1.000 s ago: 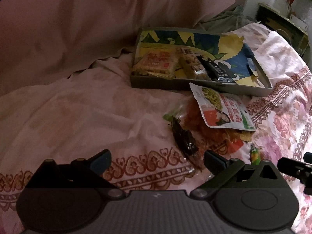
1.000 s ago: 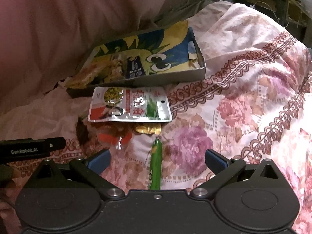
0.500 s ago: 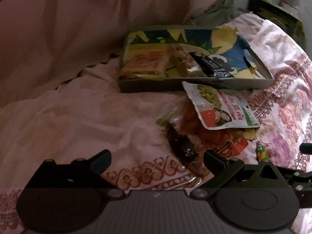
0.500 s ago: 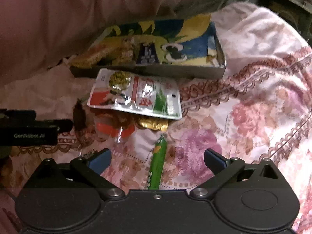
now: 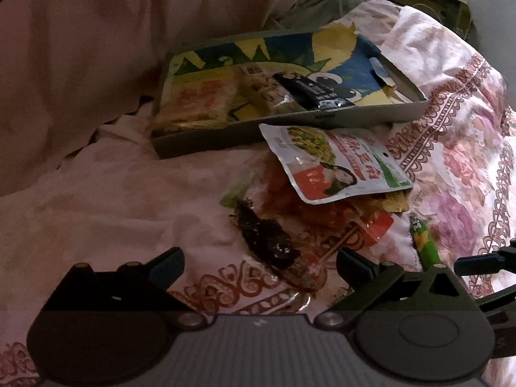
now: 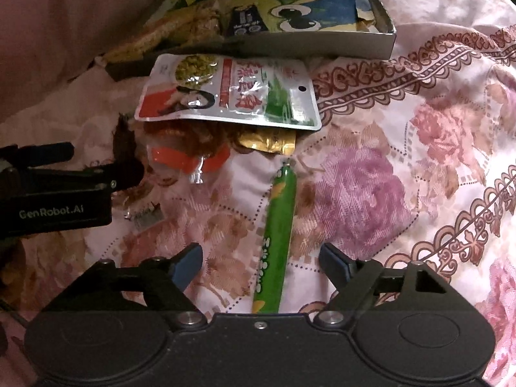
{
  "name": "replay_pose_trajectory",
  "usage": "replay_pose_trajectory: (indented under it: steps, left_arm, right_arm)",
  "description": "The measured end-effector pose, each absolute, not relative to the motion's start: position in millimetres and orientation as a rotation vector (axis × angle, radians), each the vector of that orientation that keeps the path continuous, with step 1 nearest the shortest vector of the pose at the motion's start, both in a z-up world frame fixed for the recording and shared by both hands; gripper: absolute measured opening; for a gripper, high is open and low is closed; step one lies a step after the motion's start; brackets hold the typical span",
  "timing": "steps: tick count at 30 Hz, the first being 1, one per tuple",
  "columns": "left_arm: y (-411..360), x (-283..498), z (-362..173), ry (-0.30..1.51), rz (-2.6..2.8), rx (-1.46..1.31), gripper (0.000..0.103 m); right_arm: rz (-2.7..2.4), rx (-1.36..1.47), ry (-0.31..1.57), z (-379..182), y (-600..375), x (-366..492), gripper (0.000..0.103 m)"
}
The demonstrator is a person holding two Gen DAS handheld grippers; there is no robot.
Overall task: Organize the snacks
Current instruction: 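Lower left tool toward dark jerky pack while right tool lowers onto green sausage stick, then close left tool on dark jerky pack while right tool closes on green sausage stick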
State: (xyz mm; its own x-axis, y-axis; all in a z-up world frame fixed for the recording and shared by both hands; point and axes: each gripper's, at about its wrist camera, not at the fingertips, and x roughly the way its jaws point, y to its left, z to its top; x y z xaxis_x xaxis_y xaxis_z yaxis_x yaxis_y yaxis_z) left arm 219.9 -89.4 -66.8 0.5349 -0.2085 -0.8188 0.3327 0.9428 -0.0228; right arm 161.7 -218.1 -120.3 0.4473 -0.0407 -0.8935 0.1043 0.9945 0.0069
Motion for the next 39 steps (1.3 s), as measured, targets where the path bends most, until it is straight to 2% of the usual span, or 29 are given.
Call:
replay_pose_trajectory:
  steps: [3,11,14,21,25,34,39]
  left_arm:
    - [-91.3,222.2,-70.0,0.967,-0.33,0.145,0.102]
    - [-83.4,230.1,-79.2,1.035,-0.319,0.085,0.097]
    - [-80.1,232.1,-80.6,1.046,-0.315,0.068,0.094]
    - [-75.3,235.0,-78.3,1.045,-0.295,0.044,0.085]
    - [-76.4,233.9,-77.0,1.041,-0.291,0.053,0.081]
    - [-76.8,235.1,-79.3,1.049,-0.298,0.066,0.084]
    - [-78.6,232.8,-76.7,1.047,-0.288,0.092,0.073]
  right_arm:
    - [-0.096,0.062,1.096,-120.4,-217.6,162.6,0.078]
    - [-0.1,0.074,1.077,-117.8,-220.4,161.6,0.055]
    - [-0.092,0.075,1.075,-117.4,-218.7,160.5,0.049]
    - [-0.081,0.068,1.074,-117.9,-215.6,159.6,0.047]
    - [-0.097,0.077,1.075,-118.5,-218.2,159.4,0.041]
    - [-0.099,0.05,1.083,-122.3,-215.4,159.7,0.04]
    - [-0.115,0.049,1.077,-121.2,-218.1,158.8,0.028]
